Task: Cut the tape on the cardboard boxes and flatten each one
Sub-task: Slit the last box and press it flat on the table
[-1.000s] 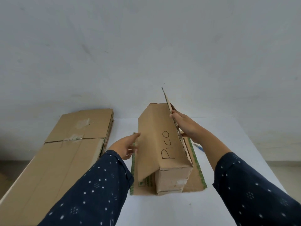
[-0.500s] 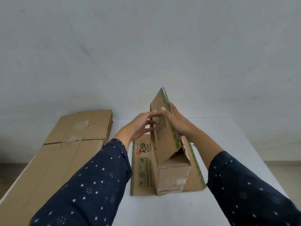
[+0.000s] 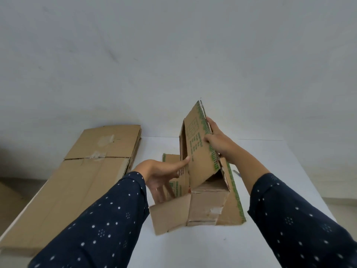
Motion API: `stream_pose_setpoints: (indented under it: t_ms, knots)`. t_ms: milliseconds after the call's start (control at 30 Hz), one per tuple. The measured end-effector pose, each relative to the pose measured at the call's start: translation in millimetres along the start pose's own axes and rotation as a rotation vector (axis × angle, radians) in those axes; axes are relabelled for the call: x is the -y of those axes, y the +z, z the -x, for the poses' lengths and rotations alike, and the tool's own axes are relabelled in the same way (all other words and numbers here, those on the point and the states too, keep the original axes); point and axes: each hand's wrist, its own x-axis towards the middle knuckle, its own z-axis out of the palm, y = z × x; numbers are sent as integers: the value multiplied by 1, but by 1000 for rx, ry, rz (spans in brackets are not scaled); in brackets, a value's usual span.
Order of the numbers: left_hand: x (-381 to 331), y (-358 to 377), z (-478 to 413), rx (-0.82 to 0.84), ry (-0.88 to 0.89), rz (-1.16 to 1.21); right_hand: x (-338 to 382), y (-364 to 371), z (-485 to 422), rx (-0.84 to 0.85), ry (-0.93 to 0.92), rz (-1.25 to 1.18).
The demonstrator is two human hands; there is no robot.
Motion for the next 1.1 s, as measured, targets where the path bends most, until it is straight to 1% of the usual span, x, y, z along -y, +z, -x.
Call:
stream_pose_setpoints:
  t_ms: [33, 100, 167, 200, 267, 300, 333, 400, 467, 600, 700, 767, 800, 900, 967, 1033, 1100]
  knots:
    - [-3, 6, -1, 14, 39, 52, 0, 0, 1, 4, -5, -6]
    - [-17, 17, -8, -42, 197, 170, -4, 0, 0, 6, -8, -22]
    - [-41, 29, -11, -166, 358, 321, -7, 1, 0, 3, -9, -54]
    - [-55, 33, -13, -260, 406, 386, -9, 0, 0, 5, -19, -74]
    - [-83, 40, -15, -483, 456, 432, -12, -6, 3, 48, -33, -136]
    - [-94, 43, -16, -566, 464, 423, -15, -9, 5, 70, -33, -161]
    - [-102, 44, -18, -615, 459, 414, -21, -12, 8, 93, -34, -172]
    - [-109, 43, -27, -661, 453, 433, -43, -17, 12, 132, -22, -126]
    - [-110, 38, -40, -709, 476, 500, -65, -24, 16, 189, 19, -7]
    - [-107, 28, -63, -719, 513, 582, -77, -44, 35, 182, 19, 259]
    - [-105, 34, -56, -740, 581, 602, -78, -59, 39, 219, 64, 488]
    - [-101, 35, -51, -741, 613, 607, -81, -68, 40, 295, 120, 584]
    - [-98, 35, -49, -735, 628, 613, -81, -71, 42, 351, 161, 591]
    - [-90, 38, -45, -728, 659, 610, -78, -78, 49, 541, 361, 531]
    - [-87, 42, -41, -732, 676, 602, -71, -81, 53, 638, 444, 494]
    - [-85, 47, -37, -736, 682, 587, -58, -81, 49, 647, 442, 477]
    - [-83, 51, -31, -730, 662, 574, -38, -77, 36, 551, 293, 493]
